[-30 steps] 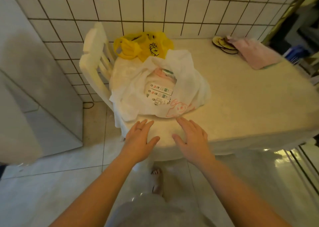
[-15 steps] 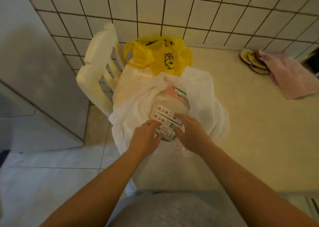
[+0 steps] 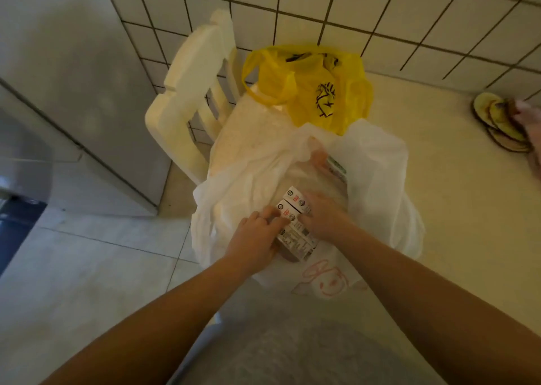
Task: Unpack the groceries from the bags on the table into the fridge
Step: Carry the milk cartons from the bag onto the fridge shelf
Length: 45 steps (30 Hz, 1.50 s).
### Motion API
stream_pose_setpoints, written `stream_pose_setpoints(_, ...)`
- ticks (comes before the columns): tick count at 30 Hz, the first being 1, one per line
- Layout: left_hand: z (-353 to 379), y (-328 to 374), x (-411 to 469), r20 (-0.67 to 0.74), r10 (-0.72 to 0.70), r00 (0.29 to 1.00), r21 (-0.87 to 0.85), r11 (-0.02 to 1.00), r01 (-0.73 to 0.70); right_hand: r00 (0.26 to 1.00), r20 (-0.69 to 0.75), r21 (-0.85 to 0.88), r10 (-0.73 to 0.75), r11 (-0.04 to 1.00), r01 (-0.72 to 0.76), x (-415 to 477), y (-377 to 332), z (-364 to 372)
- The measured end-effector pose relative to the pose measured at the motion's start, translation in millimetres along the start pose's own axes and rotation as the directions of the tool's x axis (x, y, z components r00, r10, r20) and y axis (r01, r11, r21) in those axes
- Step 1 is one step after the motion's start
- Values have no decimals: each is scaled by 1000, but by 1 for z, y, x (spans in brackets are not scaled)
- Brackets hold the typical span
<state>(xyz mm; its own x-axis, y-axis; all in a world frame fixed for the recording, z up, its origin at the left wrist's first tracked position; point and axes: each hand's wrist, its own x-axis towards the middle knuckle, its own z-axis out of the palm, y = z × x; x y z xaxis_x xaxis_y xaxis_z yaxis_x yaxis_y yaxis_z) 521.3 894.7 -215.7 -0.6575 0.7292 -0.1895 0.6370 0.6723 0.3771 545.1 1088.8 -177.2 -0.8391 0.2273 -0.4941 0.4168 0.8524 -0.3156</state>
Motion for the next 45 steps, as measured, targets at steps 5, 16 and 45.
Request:
stream_pose_setpoints(5,3,-6,4,-6,25,1000,-16,1000,-25,999,23,117,-46,992,43,19,3,1)
stream_pose_setpoints(16,8,-12,6,29,65,997,-66,996,-63,999,-7,234,-54,971,54,25,19,3)
stream_pose_setpoints(45,-91,34,-86,43,-447,894,-999,-31,32,875,-411,904,255,235,357,-180,-48,-33)
